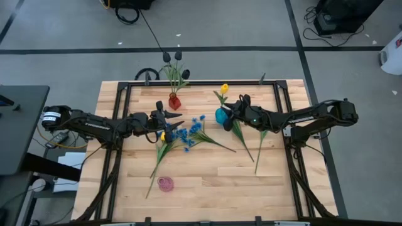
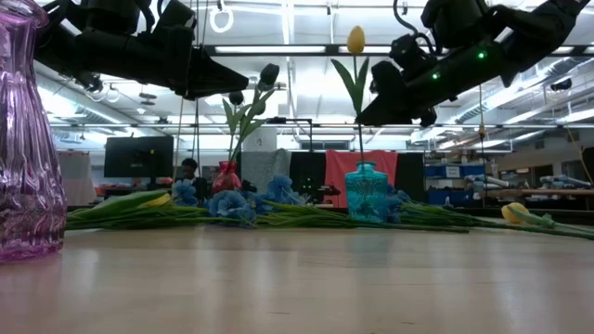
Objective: Sort flowers into vase by color
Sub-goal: Put the right yellow tulip into the blue vase
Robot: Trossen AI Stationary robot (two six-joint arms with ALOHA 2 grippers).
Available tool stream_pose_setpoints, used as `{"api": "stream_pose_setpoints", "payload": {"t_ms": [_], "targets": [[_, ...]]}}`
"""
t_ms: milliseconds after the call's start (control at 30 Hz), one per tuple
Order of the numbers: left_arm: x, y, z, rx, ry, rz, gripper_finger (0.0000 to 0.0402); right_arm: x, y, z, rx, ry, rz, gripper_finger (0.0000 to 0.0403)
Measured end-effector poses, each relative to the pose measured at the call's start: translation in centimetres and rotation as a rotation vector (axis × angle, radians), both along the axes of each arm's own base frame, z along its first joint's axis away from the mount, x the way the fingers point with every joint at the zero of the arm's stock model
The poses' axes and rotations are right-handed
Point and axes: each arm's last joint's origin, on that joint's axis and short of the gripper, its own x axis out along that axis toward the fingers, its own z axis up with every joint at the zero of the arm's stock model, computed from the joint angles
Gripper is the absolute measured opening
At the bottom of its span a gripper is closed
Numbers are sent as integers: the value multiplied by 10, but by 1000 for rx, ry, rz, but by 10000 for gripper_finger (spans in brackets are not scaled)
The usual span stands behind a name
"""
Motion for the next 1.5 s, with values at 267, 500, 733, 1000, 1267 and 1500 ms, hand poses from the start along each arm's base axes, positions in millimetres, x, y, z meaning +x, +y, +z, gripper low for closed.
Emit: {"api": "stream_pose_setpoints", "payload": {"t_ms": [267, 500, 733, 1000, 1267, 1500], "targets": [[0, 0, 0, 8, 4, 0, 152, -11, 3, 13, 119, 116, 2, 156], [0, 0, 0, 7, 3, 0, 153, -19, 8, 19, 379, 231, 7, 158], [0, 0, 0, 7, 0, 0, 153, -46, 18, 5, 783, 455, -191, 158], [0, 0, 2, 7, -19, 0, 153, -76, 27, -11, 1083, 759, -438, 158], [0, 0, 2, 11, -21, -1, 153, -69, 28, -29, 1154, 900, -468, 157], [0, 0, 2, 12, -18, -1, 153, -63, 24, -50, 1113, 1048, -480, 156]]}}
